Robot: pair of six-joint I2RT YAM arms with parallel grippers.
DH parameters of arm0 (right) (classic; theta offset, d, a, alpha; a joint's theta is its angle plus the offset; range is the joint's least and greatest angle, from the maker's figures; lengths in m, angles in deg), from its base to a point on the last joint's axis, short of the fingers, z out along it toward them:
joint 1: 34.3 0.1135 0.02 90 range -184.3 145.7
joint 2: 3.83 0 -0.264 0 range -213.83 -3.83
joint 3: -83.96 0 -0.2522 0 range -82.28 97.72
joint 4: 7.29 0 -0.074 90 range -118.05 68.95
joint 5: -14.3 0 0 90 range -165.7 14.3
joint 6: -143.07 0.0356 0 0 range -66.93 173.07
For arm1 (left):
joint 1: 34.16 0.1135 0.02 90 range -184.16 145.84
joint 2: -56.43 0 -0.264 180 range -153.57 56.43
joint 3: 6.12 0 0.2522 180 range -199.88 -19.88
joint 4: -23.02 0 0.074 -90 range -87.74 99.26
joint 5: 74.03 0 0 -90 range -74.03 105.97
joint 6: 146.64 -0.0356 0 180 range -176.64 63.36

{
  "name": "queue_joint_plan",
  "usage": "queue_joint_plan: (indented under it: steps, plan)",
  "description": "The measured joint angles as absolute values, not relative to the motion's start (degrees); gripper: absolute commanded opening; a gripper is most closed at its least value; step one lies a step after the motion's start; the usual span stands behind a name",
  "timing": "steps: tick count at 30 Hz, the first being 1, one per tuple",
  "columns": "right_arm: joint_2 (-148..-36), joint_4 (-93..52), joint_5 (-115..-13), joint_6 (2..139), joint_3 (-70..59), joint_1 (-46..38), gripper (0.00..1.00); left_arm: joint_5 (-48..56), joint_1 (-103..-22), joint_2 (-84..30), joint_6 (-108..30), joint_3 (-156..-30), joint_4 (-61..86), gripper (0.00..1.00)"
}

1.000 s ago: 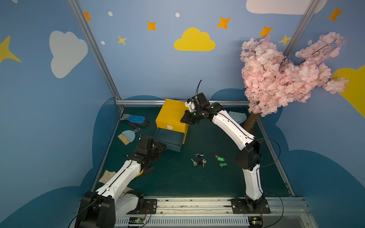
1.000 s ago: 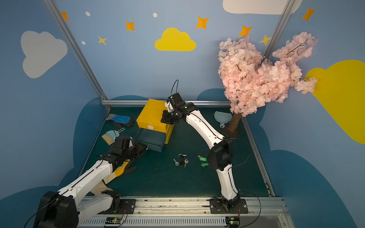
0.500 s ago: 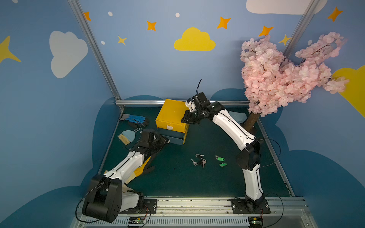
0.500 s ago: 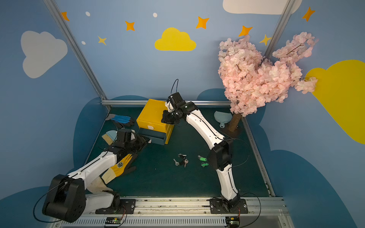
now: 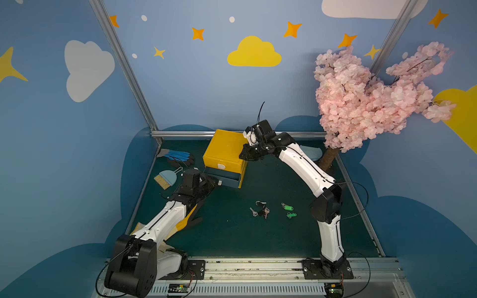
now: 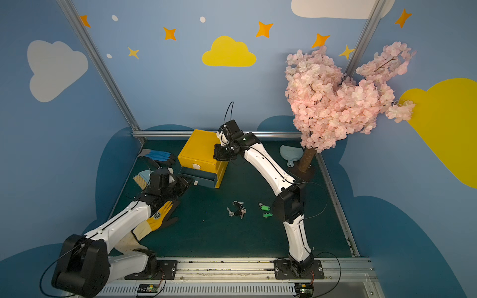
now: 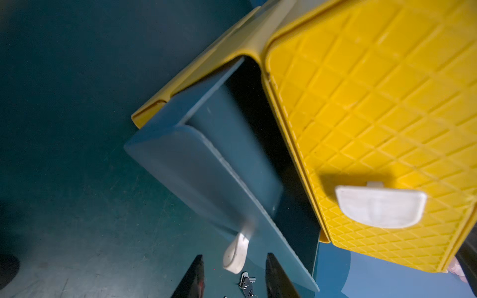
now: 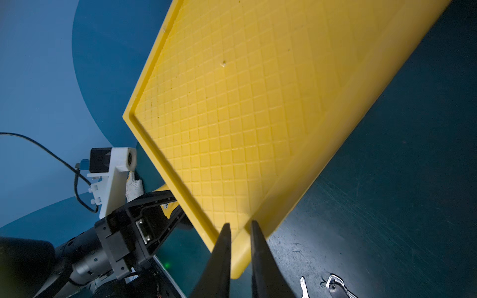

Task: Take the keys out of the drawer
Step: Close the drawer in the storage box.

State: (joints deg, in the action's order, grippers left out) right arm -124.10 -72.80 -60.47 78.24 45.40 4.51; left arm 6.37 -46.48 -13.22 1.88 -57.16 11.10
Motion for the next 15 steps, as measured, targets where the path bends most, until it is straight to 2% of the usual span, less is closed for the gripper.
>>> queue_joint_plan:
  steps: [8, 15]
  plan:
    - [-124.2, -75.4, -61.8, 76.6, 45.4, 4.4, 0.2, 6.6, -46.5, -12.9, 2.5, -56.8, 11.5, 0.35]
    - [-124.4, -77.5, -62.7, 74.9, 45.4, 4.5, 0.22, 4.9, -46.5, -13.1, 3.8, -56.8, 11.5, 0.35]
